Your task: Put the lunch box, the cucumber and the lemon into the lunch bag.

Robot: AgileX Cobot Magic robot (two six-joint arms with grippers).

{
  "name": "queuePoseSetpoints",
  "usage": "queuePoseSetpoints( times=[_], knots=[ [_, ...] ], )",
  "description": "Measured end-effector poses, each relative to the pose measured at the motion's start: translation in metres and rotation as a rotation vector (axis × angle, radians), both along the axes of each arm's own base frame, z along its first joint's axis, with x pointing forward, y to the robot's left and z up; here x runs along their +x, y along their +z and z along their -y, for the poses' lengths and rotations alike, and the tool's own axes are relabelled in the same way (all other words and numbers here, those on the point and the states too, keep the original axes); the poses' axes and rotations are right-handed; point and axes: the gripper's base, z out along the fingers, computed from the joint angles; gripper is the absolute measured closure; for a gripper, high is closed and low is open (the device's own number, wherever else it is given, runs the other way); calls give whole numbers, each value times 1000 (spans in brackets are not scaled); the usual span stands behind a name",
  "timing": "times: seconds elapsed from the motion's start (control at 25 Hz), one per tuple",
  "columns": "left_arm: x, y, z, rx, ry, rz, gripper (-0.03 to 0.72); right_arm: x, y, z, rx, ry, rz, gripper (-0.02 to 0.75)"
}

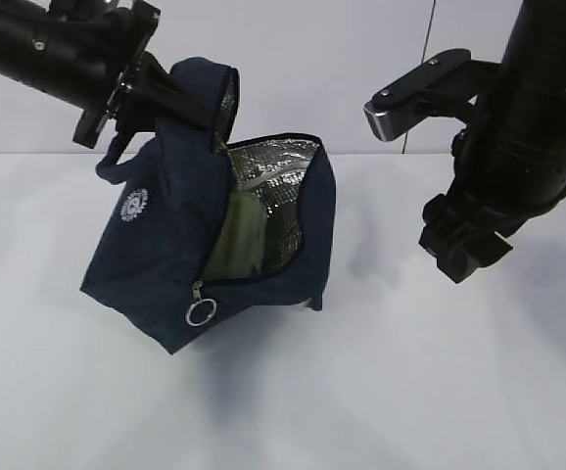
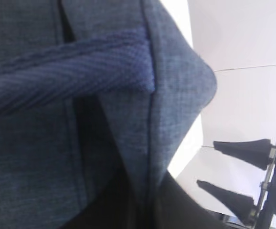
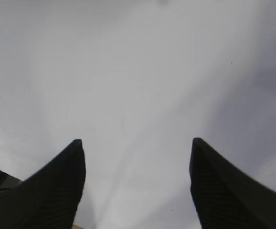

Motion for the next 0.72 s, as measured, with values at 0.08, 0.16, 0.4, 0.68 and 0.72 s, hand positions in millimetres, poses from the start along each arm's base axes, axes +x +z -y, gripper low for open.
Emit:
queuePoseSetpoints(
  times=[0.08,0.16,0.4,0.68,0.72],
  knots=[
    [3,-3,9,-18,-13,-9,691,0,0,0,-2,0,1,244],
    [8,-6,20,-34,-28,-12,691,0,0,0,-1,0,2,244],
    [21,-3,35,-78,-40,7,691,-4,10,4,-2,4,40,244],
    [27,-30,34,-11,-59,-38,691,-5,14,6,2,-2,55,244],
    [26,-31,34,2,-65,-40,691,-5,14,6,2,-2,54,244]
  ],
)
